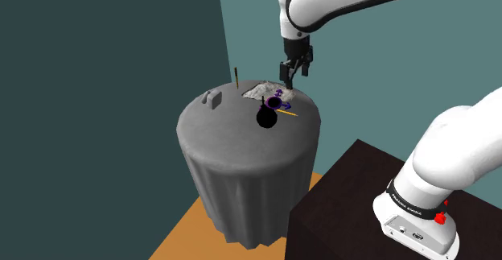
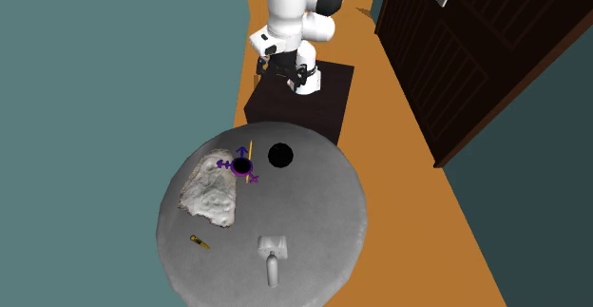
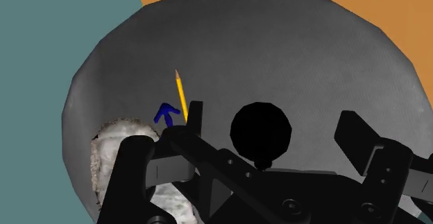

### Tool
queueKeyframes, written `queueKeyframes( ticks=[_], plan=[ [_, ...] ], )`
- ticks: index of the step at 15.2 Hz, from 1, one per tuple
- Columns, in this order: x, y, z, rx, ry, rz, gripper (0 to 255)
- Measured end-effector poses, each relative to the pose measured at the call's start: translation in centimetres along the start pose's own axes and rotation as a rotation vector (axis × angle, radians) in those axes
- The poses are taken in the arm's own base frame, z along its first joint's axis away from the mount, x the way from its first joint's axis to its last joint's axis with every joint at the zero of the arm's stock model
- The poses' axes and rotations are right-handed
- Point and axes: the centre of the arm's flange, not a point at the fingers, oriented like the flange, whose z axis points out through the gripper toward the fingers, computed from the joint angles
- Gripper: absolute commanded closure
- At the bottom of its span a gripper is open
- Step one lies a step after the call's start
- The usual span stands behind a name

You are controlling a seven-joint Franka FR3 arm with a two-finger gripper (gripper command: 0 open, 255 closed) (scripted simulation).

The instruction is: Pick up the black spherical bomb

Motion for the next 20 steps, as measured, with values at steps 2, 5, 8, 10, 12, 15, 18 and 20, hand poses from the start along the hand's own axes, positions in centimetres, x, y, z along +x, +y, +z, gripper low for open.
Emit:
queueKeyframes(
  ticks=[2,5,8,10,12,15,18,20],
  plan=[
    [2.1,-0.4,1.5,0.004,-0.009,0.010,0],
    [5.6,-1.1,3.7,0.010,-0.022,0.024,0],
    [8.5,-2.4,6.4,0.017,-0.036,0.037,0],
    [10.6,-2.7,7.8,0.021,-0.045,0.047,0],
    [12.5,-3.1,9.4,0.025,-0.054,0.056,0],
    [13.5,-3.2,11.1,0.027,-0.057,0.060,0],
    [13.7,-3.5,12.8,0.027,-0.058,0.060,0],
    [13.8,-3.8,13.7,0.027,-0.058,0.060,0]
  ],
)
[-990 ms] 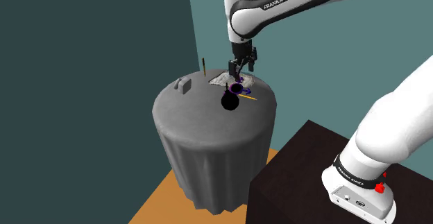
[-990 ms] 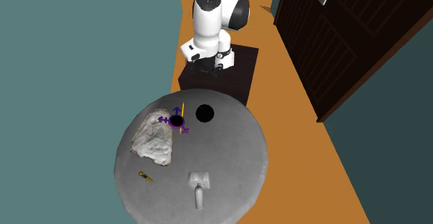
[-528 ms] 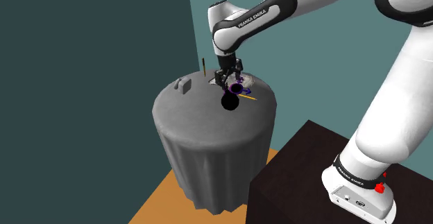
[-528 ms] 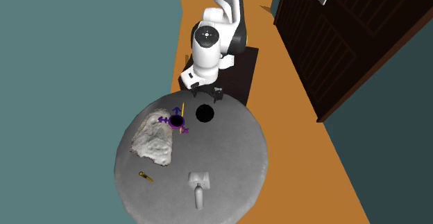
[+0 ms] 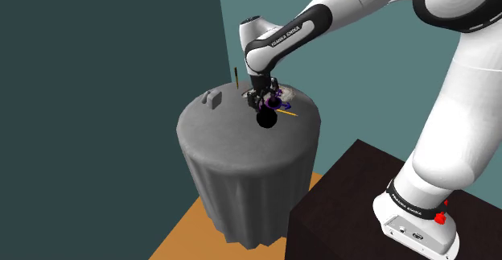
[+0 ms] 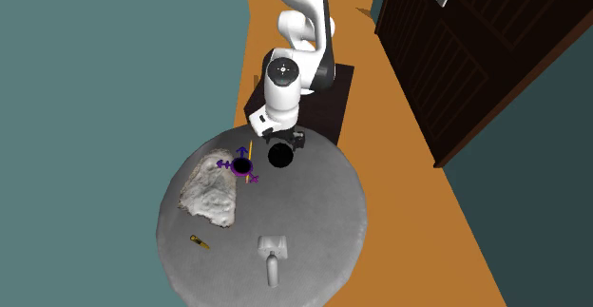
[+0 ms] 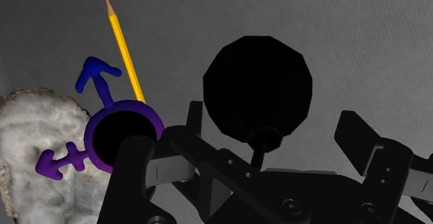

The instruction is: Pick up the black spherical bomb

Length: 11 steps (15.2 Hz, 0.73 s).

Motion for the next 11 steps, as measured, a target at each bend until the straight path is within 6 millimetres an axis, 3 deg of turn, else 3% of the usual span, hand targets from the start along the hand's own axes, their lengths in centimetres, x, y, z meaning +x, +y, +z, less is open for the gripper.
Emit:
queueKeyframes(
  ticks=[1,11],
  plan=[
    [-0.06,0.03,0.22,0.000,0.000,0.000,255],
    [-0.04,0.08,0.35,0.000,0.003,0.000,255]
  ],
)
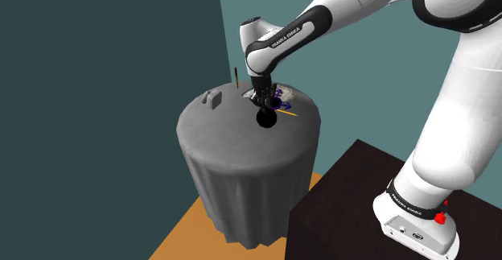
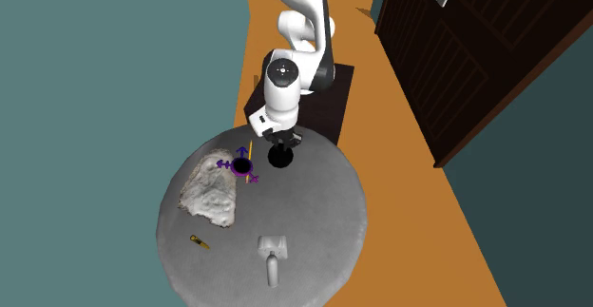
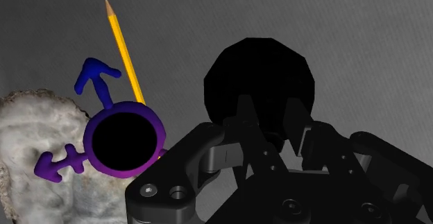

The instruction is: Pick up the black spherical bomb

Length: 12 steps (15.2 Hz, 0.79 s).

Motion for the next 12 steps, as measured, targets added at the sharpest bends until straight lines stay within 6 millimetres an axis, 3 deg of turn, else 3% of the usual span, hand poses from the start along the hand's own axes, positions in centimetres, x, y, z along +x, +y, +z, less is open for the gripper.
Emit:
queueKeyframes(
  ticks=[12],
  plan=[
    [-0.4,0.6,-5.6,0.000,-0.002,0.000,255]
  ],
)
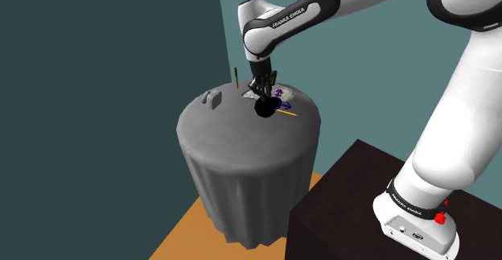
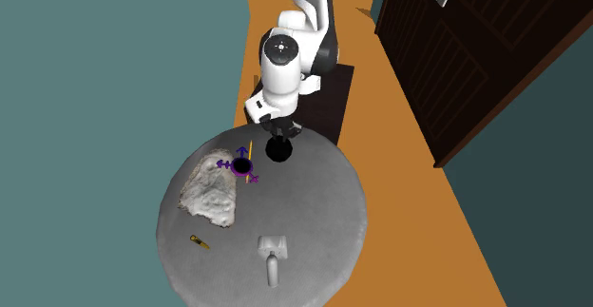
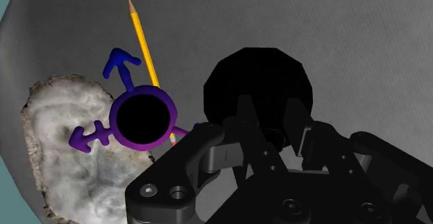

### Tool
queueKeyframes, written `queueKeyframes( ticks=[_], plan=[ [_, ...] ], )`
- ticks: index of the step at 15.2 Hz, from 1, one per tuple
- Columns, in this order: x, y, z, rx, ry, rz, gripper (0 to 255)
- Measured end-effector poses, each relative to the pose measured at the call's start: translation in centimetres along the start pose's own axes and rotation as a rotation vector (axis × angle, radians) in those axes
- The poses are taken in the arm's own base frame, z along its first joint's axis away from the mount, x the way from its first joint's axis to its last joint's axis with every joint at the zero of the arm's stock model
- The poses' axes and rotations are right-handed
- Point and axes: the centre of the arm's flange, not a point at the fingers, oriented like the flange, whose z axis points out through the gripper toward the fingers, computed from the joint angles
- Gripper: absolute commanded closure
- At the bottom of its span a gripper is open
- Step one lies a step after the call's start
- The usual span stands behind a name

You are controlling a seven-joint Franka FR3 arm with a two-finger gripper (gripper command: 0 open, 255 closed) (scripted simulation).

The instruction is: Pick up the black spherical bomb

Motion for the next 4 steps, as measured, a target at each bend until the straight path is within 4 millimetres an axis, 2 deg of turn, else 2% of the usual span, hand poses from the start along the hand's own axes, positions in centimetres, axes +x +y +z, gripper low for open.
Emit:
queueKeyframes(
  ticks=[4],
  plan=[
    [-0.3,0.2,-1.9,0.000,0.000,0.000,255]
  ],
)
